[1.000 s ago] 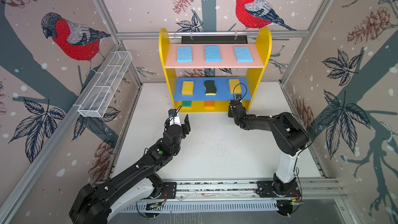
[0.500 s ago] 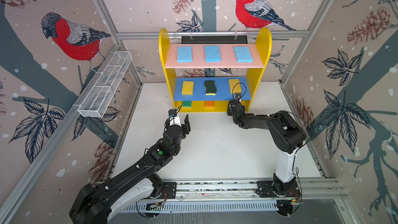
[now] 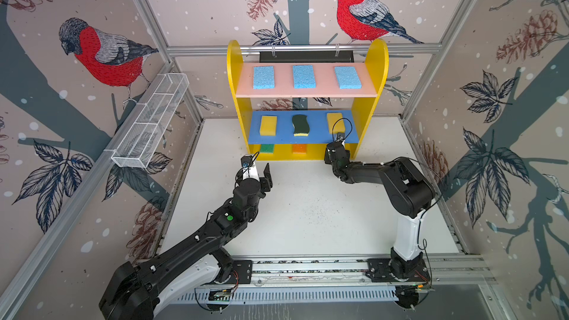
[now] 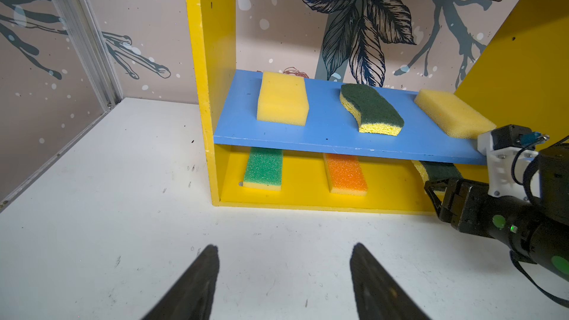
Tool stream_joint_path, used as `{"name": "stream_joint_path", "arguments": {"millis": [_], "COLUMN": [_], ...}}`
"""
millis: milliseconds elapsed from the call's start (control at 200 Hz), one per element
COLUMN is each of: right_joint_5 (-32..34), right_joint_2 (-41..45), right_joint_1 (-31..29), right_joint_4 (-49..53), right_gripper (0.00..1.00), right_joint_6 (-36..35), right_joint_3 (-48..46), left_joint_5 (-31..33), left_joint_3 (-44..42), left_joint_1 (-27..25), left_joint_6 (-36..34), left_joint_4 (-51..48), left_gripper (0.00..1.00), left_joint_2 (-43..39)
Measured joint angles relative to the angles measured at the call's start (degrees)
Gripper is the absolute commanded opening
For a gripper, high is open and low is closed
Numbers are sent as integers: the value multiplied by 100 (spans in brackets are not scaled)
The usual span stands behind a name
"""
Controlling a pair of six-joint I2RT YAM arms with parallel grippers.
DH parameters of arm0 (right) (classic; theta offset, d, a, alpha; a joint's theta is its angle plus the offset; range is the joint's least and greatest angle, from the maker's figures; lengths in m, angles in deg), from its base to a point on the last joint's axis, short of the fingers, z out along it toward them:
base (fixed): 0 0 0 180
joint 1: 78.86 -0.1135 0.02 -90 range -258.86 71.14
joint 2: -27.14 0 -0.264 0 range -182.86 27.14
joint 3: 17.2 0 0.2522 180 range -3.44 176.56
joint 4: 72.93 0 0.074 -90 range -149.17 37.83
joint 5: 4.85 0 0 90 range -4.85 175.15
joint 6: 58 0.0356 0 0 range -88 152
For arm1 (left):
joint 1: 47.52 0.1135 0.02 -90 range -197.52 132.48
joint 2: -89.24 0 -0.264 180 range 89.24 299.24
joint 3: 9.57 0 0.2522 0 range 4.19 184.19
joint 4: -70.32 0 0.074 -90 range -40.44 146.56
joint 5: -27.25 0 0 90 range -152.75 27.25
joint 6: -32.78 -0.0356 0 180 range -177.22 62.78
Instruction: Place and organize the cleaning sponges onto the shelf
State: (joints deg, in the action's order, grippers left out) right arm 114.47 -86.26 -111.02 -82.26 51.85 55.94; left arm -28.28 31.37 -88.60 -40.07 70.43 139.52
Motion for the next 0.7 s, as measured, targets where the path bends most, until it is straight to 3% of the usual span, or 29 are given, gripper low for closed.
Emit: {"name": "stream_joint_path", "arguments": {"millis": [700], "right_joint_5": [87], "right_joint_2": [-122], "right_joint_1": [7], "right_joint_4": [-133], "right_gripper": [67], "right_joint_6": [4], "right_joint_3": [31], "left_joint_5": [0], "left_joint_3": [2], "left_joint_1": [0], "left_joint_6": [0], "left_joint_4": [-2], "left_gripper": [68], "left_joint_2": [-4]}}
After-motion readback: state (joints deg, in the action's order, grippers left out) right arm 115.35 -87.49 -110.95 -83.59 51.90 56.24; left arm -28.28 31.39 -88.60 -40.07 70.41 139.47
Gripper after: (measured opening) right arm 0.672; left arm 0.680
